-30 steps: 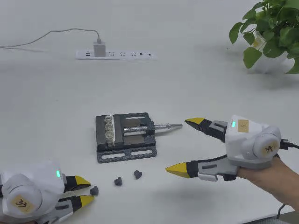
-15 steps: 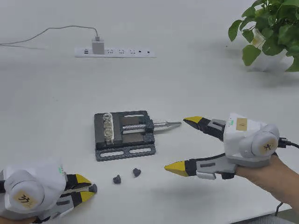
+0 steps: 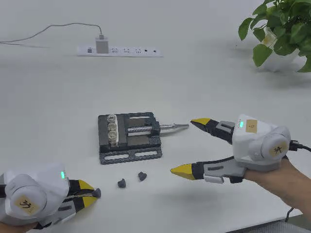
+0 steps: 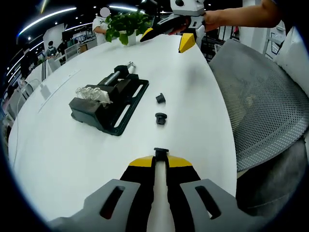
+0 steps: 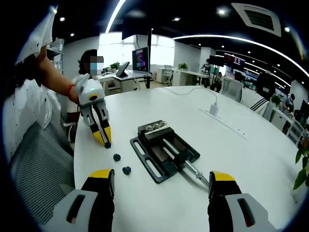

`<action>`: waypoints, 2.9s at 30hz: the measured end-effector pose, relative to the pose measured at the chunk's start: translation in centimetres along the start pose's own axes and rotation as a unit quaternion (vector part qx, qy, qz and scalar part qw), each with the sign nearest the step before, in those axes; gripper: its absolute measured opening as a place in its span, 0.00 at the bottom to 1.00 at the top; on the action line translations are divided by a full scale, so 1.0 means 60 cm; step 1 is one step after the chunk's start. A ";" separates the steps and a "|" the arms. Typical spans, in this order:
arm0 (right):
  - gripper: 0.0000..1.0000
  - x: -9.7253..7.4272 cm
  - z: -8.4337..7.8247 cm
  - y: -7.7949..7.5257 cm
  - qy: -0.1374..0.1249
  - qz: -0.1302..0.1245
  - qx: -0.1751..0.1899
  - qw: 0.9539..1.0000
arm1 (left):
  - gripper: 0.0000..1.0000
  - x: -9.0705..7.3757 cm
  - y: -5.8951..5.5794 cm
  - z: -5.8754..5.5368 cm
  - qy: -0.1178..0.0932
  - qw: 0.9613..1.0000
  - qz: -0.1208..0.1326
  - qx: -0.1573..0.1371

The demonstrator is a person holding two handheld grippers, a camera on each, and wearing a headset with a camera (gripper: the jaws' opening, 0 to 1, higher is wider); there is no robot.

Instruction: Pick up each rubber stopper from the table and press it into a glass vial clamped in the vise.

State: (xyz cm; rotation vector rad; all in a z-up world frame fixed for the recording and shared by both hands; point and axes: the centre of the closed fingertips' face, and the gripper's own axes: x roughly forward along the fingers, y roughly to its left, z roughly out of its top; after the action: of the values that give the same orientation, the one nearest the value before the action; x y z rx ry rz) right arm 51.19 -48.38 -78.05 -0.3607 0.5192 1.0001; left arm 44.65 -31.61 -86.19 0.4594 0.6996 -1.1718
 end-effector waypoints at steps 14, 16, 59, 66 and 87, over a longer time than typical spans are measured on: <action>0.78 0.000 0.000 -0.001 0.000 -0.001 0.002 1.000 | 0.05 0.001 0.000 0.002 0.002 1.000 -0.002 0.007; 0.78 0.000 0.000 -0.001 0.000 -0.001 0.002 1.000 | 0.05 0.000 0.001 0.001 0.002 1.000 -0.002 0.008; 0.46 0.018 0.124 0.101 -0.010 0.124 -0.002 0.992 | 0.03 -0.068 0.006 0.177 -0.149 0.986 -0.002 -0.078; 0.39 0.016 0.152 0.133 -0.008 0.162 -0.035 0.986 | 0.03 -0.085 -0.008 0.214 -0.170 0.983 -0.011 -0.072; 0.11 0.013 0.160 0.178 0.012 0.225 -0.050 0.973 | 0.03 -0.094 -0.035 0.252 -0.188 0.981 -0.032 -0.041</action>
State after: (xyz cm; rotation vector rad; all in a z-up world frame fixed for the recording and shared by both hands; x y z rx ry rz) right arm 44.67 -37.57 -71.14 -0.3530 0.5863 1.4656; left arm 45.33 -38.49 -71.49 0.1393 0.4346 -1.2419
